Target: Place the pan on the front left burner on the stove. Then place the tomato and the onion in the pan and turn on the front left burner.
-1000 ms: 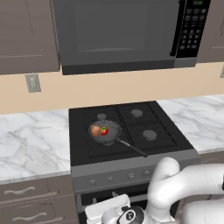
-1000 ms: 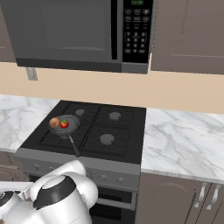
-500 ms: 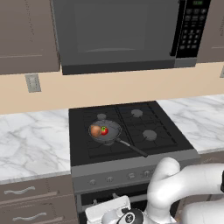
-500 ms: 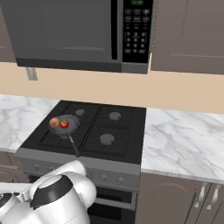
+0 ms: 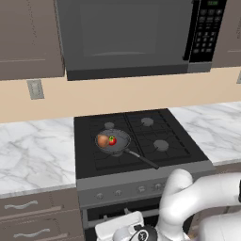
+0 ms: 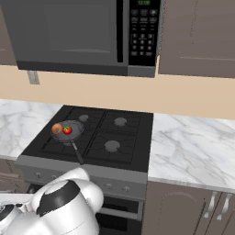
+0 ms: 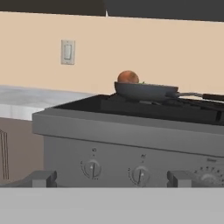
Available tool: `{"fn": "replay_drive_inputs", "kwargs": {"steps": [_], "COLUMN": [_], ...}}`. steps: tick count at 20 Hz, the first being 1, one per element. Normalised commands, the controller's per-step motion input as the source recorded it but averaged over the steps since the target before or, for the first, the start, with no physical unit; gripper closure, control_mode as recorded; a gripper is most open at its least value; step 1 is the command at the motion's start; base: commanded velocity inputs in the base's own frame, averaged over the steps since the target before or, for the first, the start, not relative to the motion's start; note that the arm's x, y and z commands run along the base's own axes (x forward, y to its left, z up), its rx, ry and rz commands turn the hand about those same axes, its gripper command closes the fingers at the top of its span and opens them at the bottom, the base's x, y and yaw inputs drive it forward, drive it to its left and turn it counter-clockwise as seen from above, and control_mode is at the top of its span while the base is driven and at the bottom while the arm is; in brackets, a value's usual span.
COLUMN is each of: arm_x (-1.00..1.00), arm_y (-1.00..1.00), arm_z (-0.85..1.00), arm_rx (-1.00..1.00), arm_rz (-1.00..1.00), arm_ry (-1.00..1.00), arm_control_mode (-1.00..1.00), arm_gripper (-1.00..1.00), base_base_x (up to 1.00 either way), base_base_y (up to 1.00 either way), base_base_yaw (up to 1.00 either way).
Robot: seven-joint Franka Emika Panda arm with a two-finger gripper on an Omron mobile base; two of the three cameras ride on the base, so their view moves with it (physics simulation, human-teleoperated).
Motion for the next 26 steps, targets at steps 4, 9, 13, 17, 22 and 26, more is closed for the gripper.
{"fn": "replay_drive_inputs", "kwargs": {"steps": [4, 9, 13, 17, 22, 26], "arm_x": [0.21, 0.26, 0.1, 0.21, 0.33, 0.3], "arm_y": [0.0, 0.0, 0.02, 0.04, 0.01, 0.0], "arm_z": [0.0, 0.0, 0.0, 0.0, 0.0, -0.04], "arm_rx": [0.0, 0.0, 0.0, 0.0, 0.0, 0.0], "arm_rz": [0.0, 0.0, 0.0, 0.0, 0.0, 0.0], "arm_ry": [0.0, 0.01, 0.01, 0.0, 0.0, 0.01], "arm_control_mode": [-1.0, -1.0, -1.0, -1.0, -1.0, -1.0], "arm_gripper": [-1.0, -1.0, -1.0, -1.0, -1.0, -1.0], "base_base_x": [0.0, 0.0, 0.0, 0.0, 0.0, 0.0], "base_base_y": [0.0, 0.0, 0.0, 0.0, 0.0, 0.0], "base_base_yaw": [0.0, 0.0, 0.0, 0.0, 0.0, 0.0]}}
